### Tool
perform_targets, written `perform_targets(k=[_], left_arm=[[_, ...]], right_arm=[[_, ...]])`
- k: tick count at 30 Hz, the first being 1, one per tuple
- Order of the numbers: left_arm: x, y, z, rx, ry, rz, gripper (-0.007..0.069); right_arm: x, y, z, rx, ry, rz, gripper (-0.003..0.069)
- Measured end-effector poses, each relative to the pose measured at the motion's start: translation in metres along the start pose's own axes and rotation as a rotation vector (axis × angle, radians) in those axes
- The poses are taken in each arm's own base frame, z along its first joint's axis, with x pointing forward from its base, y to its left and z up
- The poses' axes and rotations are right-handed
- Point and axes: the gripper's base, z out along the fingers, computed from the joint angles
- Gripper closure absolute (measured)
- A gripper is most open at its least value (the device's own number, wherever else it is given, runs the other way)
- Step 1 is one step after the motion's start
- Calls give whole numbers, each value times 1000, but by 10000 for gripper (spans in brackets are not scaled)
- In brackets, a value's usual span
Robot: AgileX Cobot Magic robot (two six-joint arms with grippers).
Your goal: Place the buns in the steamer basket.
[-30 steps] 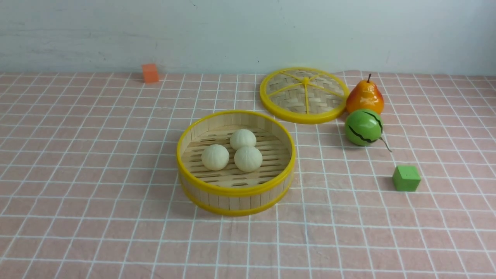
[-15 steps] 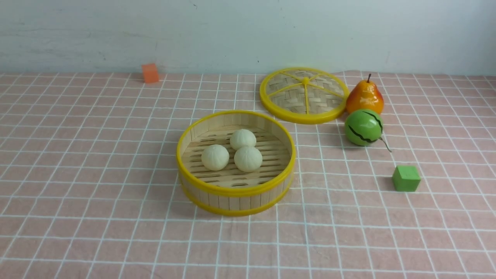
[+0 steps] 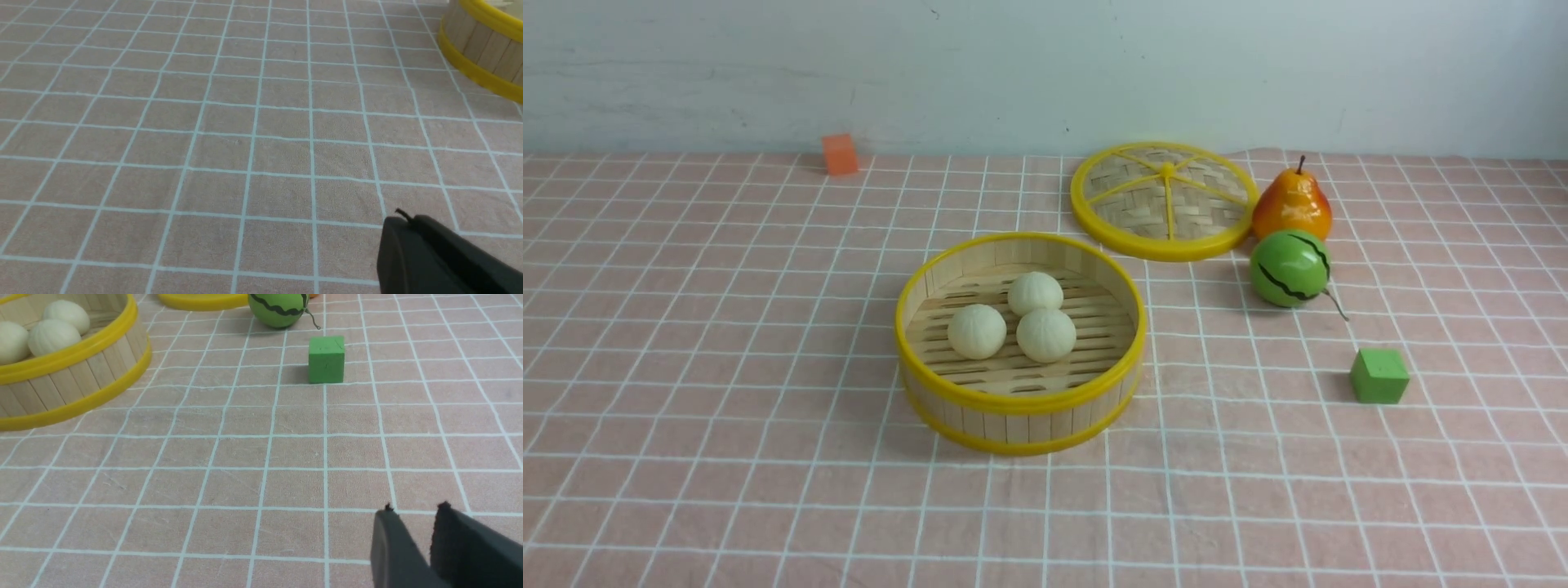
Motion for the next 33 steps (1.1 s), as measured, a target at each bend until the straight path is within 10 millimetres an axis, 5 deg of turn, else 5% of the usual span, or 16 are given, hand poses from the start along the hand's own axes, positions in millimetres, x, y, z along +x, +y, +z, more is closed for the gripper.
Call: perform_targets(k=[33], left_arm=[[0,-4,0,72,4,24,628]], right_arm=[[0,0,0,0,0,0,451]])
